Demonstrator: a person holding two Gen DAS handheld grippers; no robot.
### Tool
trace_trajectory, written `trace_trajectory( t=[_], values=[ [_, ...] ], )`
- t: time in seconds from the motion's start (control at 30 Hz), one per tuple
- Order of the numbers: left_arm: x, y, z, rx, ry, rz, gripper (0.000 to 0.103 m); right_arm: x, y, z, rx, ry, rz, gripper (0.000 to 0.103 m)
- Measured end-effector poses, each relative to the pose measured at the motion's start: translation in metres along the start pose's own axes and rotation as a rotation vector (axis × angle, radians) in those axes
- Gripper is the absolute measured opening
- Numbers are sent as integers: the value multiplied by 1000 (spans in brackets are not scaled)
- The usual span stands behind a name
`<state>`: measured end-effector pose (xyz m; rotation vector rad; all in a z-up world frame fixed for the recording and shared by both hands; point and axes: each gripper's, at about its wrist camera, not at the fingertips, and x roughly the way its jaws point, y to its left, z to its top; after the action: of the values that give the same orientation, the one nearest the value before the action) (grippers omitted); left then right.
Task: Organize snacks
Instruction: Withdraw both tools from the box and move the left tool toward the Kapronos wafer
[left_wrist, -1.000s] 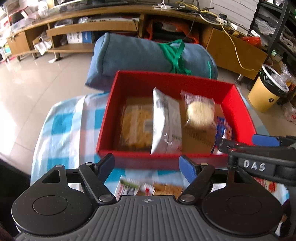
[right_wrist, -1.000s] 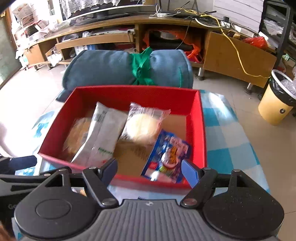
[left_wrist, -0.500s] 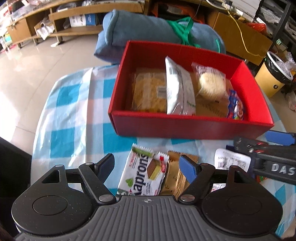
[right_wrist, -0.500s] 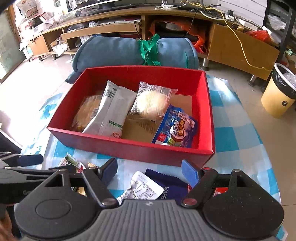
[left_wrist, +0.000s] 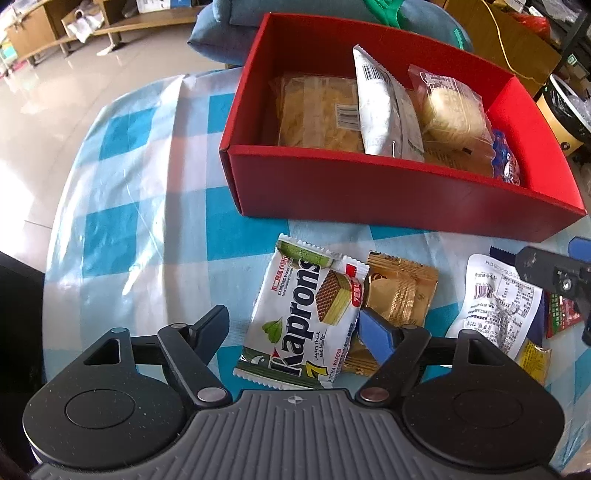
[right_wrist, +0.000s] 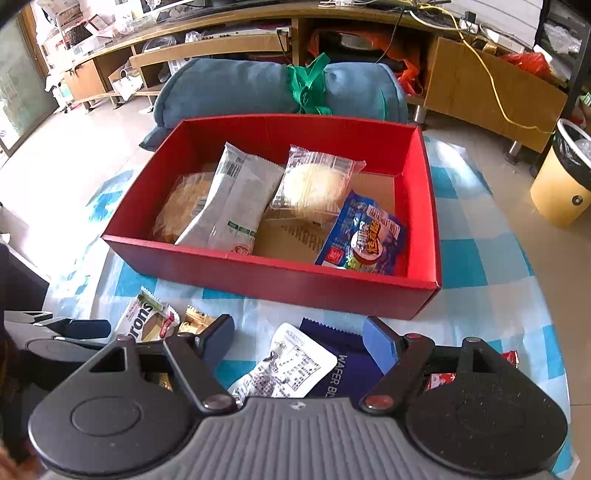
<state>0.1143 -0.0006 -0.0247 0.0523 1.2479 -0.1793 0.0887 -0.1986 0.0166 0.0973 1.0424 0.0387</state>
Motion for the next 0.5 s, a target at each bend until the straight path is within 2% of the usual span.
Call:
trace_trajectory(
  t=[0.1,0.27,0.5],
  values=[
    [-2,-1,-1,-7,9,-17,70,0,-2,0,7,0,-4,71],
    [-1,-8,-2,-6,22,2,69,2,-2,-1,12,15,7,71],
    [-4,-3,1,-60,28,13,69,12,13,0,22,55,101,71]
  ],
)
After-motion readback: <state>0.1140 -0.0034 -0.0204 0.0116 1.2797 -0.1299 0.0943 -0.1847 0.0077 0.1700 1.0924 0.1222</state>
